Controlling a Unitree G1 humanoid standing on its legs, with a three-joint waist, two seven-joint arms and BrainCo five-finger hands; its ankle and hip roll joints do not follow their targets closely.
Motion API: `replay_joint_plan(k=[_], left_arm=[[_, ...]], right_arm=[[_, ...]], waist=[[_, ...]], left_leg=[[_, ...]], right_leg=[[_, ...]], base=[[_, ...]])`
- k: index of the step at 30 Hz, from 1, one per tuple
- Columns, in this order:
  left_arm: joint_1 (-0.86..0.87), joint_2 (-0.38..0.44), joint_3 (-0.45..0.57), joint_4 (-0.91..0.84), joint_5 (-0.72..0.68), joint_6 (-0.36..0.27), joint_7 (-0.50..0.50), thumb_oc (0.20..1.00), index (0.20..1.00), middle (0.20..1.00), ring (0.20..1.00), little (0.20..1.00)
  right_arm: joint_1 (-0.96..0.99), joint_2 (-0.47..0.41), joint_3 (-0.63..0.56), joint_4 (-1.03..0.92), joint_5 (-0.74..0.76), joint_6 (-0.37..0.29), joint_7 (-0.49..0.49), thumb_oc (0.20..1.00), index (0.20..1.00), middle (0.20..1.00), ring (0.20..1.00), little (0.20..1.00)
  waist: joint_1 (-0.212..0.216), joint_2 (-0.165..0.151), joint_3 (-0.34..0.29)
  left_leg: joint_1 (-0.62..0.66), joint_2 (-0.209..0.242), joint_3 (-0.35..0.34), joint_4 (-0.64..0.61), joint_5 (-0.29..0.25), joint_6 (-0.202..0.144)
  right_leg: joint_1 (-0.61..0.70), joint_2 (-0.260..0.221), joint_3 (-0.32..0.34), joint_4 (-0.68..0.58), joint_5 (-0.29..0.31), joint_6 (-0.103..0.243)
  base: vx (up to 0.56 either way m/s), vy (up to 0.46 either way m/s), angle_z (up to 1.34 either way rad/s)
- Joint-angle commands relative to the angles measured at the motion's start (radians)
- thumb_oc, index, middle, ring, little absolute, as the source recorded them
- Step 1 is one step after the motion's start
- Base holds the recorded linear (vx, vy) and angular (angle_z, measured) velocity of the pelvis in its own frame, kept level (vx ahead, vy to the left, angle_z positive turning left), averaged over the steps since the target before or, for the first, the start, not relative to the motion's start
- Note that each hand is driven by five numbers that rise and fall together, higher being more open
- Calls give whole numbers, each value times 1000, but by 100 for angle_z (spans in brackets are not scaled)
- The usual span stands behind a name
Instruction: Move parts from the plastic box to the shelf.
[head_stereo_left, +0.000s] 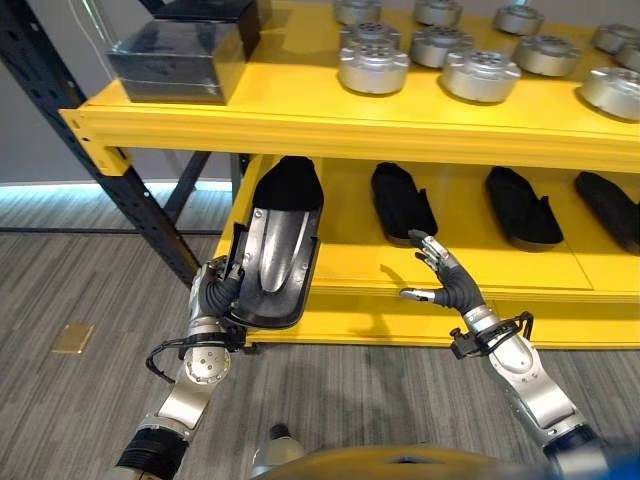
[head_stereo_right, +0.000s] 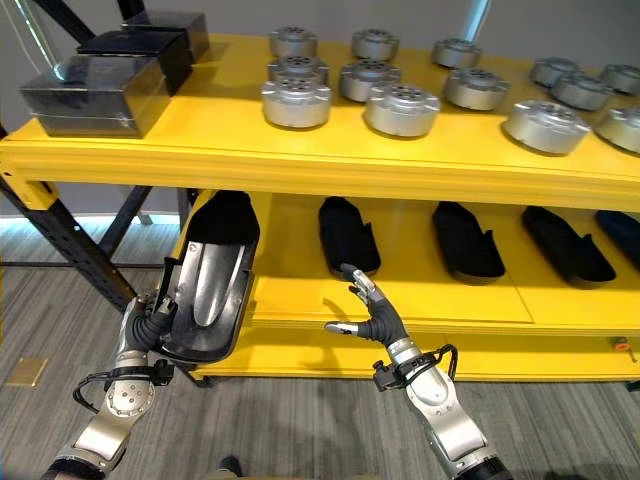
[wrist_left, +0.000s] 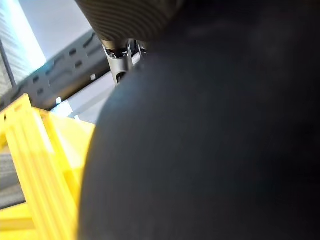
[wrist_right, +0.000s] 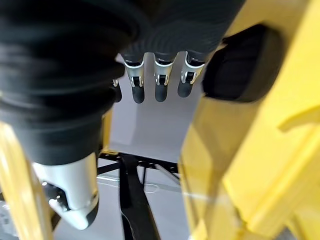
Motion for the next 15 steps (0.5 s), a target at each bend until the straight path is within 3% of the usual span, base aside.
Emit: replay_joint_plan(k=[1, 3, 6, 8, 11, 15], left_arm=[[-82, 8, 28, -109, 20, -80, 33, 200, 200, 200, 200, 200], [-86, 14, 38, -115, 19, -74, 22, 200, 200, 200, 200, 200], [-68, 19, 57, -138, 25, -78, -1, 200, 200, 200, 200, 200], [-63, 21, 68, -149, 20, -71, -18, 200, 200, 200, 200, 200], [-88, 23, 54, -143, 6, -53, -29, 200, 200, 200, 200, 200], [-89, 14, 39, -150, 18, -46, -31, 200, 200, 200, 200, 200]], right_arm=[[-49, -31, -37, -68, -8, -75, -27, 1000, 1000, 1000, 1000, 1000], [-63, -28, -40, -92, -33, -72, -33, 1000, 1000, 1000, 1000, 1000], [-82, -21, -31, -108, -35, -61, -49, 1000, 1000, 1000, 1000, 1000], [-87, -15, -33, -128, -45, -49, -52, 1000, 1000, 1000, 1000, 1000], [-81, -15, -32, -138, -49, -55, -66, 1000, 1000, 1000, 1000, 1000], [-84, -13, -34, -117, -59, -79, -60, 1000, 1000, 1000, 1000, 1000]], waist=[[5, 29, 5], [36, 26, 20], [75, 25, 35], [78, 28, 45], [32, 14, 50], [22, 2, 46]], left_leg=[[-26, 56, -67, 106, -43, -6], [-19, 15, -58, 91, -57, 24], [20, -5, -21, 68, -87, 33], [31, -13, 4, 52, -80, 48], [47, -29, -10, 25, -90, 50], [52, -26, -2, 15, -87, 34]], right_leg=[[-26, 77, 19, 69, -127, 8], [-73, 51, -27, 182, -84, 12], [-103, 30, -123, 276, -58, 38], [-128, 34, -141, 303, -40, 28], [-172, 127, -46, 235, -47, 24], [-167, 120, -48, 85, -5, 29]], base=[[6, 338, -7], [-8, 299, -23], [62, 152, -52], [6, 80, -60], [39, -35, -13], [73, -118, 29]])
